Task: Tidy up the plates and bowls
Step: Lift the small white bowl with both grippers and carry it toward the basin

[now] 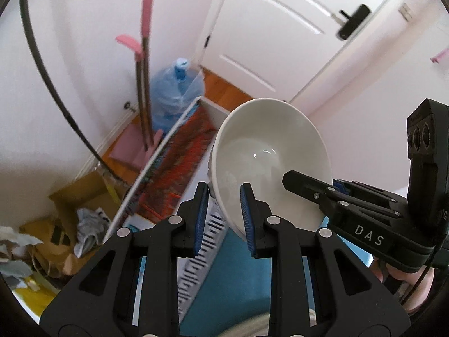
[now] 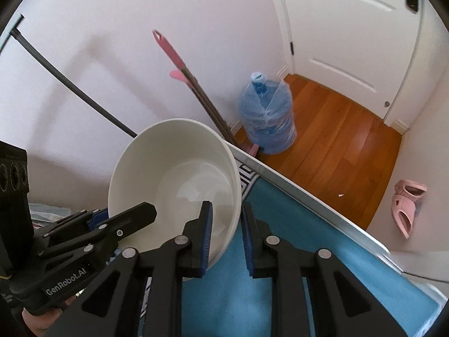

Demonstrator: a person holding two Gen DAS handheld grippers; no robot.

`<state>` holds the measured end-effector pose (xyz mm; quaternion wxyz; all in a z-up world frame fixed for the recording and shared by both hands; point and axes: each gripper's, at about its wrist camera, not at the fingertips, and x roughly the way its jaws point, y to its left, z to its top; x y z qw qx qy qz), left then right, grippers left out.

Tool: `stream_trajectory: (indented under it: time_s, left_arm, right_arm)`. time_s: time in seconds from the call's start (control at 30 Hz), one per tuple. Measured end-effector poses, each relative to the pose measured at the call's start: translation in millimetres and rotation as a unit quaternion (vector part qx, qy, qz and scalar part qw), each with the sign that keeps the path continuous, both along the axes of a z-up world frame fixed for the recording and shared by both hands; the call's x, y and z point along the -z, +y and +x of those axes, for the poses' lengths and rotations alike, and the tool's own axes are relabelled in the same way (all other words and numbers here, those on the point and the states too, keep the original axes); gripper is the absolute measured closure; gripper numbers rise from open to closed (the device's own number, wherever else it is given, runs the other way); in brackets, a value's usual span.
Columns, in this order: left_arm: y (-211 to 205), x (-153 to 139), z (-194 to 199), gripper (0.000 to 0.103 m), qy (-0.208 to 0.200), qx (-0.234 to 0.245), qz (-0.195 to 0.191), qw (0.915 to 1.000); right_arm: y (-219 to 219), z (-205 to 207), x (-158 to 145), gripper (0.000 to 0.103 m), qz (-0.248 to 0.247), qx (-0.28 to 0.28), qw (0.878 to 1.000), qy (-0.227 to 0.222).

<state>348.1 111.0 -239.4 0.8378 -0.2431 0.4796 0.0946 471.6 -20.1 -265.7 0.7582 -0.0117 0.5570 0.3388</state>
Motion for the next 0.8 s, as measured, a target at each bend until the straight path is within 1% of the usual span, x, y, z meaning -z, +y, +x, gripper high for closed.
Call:
stream_trajectory:
  time_s: [0.2,0.37,0.47,0.63,0.8]
  left_arm:
    - [-54.8,-42.8,-21.8,0.082,-0.028,0.041,0.015,0.9987]
    - [-119.5,-71.1,-50.2,0.082,-0.048,0.070,0.021,0.9962]
    - [-160.6,-82.0,-66.8,0.082,-0.054,0.084,0.024,0.9948]
    - [-239.4,-87.6,-99.3,0.082,-0.055,0.107,0.021,0.9925]
    - [-308.5,-78.0,-124.8,0.082,-0.044,0.125,0.009,0.9911]
  right_arm:
    - [-54.1,-33.0,-41.9,0.084,0.012,0.033,0.999,-0.032]
    - [-118.9,-76.4,-75.9,0.084,0.021,0.062,0.996,-0.059]
    - [-158.6,-104.1,-88.8,0.084,0.020,0.079,0.994,-0.069]
    - [-224.5,-152.2,-93.6,0.084,0.016,0.102,0.992,-0.073]
    - [-286.9,-196.1,-86.5,0.084,0.004,0.121,0.990,-0.065]
